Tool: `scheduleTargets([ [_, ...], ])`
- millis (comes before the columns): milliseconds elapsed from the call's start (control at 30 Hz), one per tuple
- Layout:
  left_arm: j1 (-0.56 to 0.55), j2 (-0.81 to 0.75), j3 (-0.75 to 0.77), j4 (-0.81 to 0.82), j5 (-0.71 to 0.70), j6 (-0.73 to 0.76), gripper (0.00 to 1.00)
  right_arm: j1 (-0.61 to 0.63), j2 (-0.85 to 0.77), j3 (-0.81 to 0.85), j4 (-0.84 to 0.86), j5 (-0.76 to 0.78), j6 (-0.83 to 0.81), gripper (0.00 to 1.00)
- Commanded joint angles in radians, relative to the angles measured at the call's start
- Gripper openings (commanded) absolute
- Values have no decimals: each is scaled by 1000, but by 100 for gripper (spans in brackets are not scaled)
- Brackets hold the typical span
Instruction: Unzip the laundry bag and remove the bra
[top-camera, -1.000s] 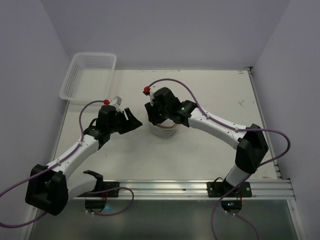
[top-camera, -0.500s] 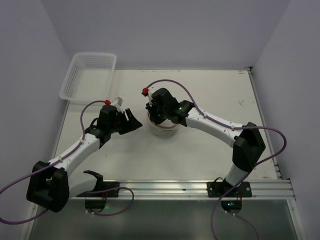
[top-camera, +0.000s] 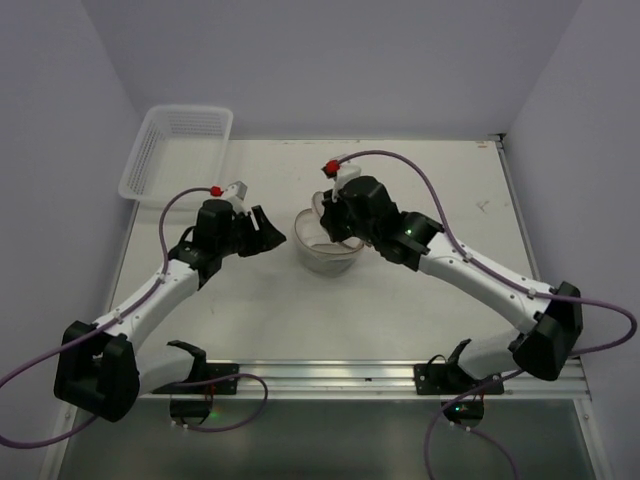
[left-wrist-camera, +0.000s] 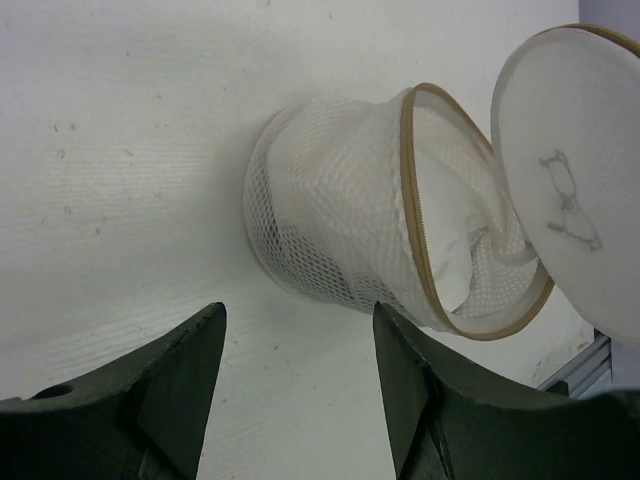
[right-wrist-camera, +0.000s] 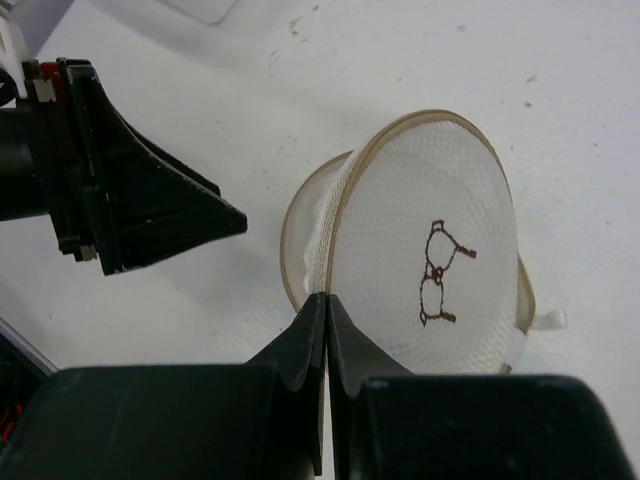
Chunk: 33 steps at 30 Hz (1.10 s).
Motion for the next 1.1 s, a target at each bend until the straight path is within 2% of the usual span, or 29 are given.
scheduleTargets([
  [0,8,-1,64,-3,-8,61,64,-12,-131,-95,77,139,132,0],
  [167,6,4,136,-35,-19,122,67,-18,-348,-313,104,338,329,0],
  [267,6,10,185,-51,-19,147,67,-21,-447,-440,98,394,434,3],
  [333,5,17,222,-57,-2,151,67,-23,-545,-526,55,445,511,11],
  [367,3,22,233,-57,6,155,67,-23,-577,-552,38,458,585,25],
  [500,-26,50,286,-62,24,168,67,-24,-729,-667,-60,486,732,46],
  [533,-53,57,312,-68,20,174,67,-24,-781,-701,-118,488,761,50],
  [567,-70,65,326,-72,12,190,68,-23,-804,-716,-150,488,795,61],
  [667,-150,102,389,-97,-48,234,70,-24,-887,-772,-264,471,881,77],
  [867,-234,200,497,-134,-117,271,72,-24,-1027,-818,-388,465,953,90],
  [1067,-329,301,599,-164,-209,328,72,-24,-1082,-801,-423,517,900,95],
])
